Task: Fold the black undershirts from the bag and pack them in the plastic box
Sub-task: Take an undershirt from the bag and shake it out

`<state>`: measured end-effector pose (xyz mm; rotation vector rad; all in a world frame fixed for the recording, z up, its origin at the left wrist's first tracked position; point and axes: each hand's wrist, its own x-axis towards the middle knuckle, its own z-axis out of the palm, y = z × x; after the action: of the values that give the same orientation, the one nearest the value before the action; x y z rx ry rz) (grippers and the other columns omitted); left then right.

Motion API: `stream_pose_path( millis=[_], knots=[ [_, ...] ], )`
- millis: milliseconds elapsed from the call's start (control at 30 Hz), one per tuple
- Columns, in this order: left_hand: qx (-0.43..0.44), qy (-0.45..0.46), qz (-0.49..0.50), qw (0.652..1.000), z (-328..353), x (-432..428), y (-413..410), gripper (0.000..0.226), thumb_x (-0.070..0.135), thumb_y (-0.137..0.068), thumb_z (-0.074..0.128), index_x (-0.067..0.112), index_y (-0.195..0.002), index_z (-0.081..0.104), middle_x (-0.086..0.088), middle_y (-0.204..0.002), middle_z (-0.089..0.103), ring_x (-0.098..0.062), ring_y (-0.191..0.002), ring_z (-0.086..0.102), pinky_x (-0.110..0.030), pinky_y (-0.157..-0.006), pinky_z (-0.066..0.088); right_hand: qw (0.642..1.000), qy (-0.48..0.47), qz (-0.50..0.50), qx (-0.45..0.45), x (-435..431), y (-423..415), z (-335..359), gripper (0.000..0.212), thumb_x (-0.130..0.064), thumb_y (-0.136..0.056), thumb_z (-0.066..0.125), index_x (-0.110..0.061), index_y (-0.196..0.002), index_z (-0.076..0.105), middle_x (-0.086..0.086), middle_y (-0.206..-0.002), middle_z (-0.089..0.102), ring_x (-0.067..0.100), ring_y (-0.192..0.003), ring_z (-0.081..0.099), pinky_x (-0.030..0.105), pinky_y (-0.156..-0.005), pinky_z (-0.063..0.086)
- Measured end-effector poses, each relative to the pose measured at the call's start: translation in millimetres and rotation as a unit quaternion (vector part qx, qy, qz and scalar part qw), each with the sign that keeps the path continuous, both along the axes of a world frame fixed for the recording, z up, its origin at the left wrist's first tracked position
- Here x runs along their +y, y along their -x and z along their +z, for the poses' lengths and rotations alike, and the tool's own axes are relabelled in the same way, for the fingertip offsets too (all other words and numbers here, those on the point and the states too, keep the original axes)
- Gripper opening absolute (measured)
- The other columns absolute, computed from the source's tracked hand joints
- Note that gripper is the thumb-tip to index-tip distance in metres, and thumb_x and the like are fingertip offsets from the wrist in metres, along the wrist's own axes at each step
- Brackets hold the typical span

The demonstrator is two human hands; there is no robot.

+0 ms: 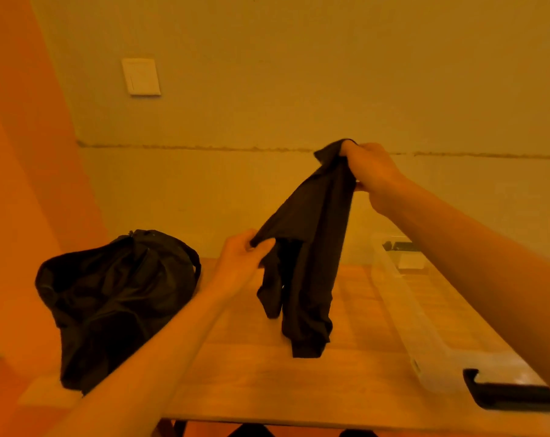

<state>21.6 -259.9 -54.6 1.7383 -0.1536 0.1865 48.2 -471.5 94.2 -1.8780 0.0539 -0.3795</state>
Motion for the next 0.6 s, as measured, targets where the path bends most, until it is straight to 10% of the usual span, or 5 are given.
stream_pose_path(
  millis=[133, 267, 433, 600],
  knots=[
    [-0.037, 0.077, -0.071, 0.994, 50.8, 9.4, -7.2, 0.019, 0.011, -0.102, 0.057, 0.025, -0.105, 0.07, 0.005, -0.099, 0.077, -0.013, -0.099, 0.072, -0.027, -0.079, 0.058, 0.996, 0.078, 0.021, 0.026, -21.6, 6.7, -12.5, 0.014, -0.027, -0.091, 0.063, -0.019, -0.103, 0.059, -0.002, -0.097, 0.061, 0.015, -0.089, 0.058, 0.028, -0.071, 0.042],
    [-0.063, -0.041, -0.138, 0.988, 93.5, 4.7, -8.8, 0.012, 0.006, -0.1, 0.057, 0.013, -0.099, 0.067, -0.005, -0.09, 0.07, -0.016, -0.085, 0.066, -0.028, -0.074, 0.05, 0.959, 0.15, 0.233, 0.061, -2.9, 26.1, -18.4, 0.062, -0.04, -0.087, 0.075, -0.032, -0.141, 0.046, -0.011, -0.112, 0.07, 0.003, -0.107, 0.06, 0.023, -0.085, 0.039],
    [-0.109, -0.208, -0.124, 0.964, 127.6, -0.7, -1.0, 0.006, 0.016, -0.093, 0.072, 0.021, -0.09, 0.07, 0.005, -0.086, 0.072, -0.004, -0.076, 0.066, -0.031, -0.069, 0.051, 0.951, 0.168, 0.258, 0.012, 11.7, 27.4, -27.2, 0.023, -0.027, -0.09, 0.075, -0.006, -0.098, 0.073, 0.001, -0.084, 0.073, 0.001, -0.074, 0.064, 0.016, -0.065, 0.04],
    [-0.082, -0.308, -0.108, 0.942, 139.2, 17.4, 5.3, 0.021, 0.01, -0.083, 0.081, 0.024, -0.088, 0.066, 0.002, -0.096, 0.065, -0.015, -0.075, 0.07, -0.039, -0.071, 0.058, 0.972, 0.156, 0.163, -0.064, 1.6, 23.4, -22.5, 0.045, -0.043, -0.094, 0.066, -0.002, -0.076, 0.072, 0.015, -0.074, 0.065, 0.011, -0.068, 0.051, 0.028, -0.066, 0.04]
  ],
)
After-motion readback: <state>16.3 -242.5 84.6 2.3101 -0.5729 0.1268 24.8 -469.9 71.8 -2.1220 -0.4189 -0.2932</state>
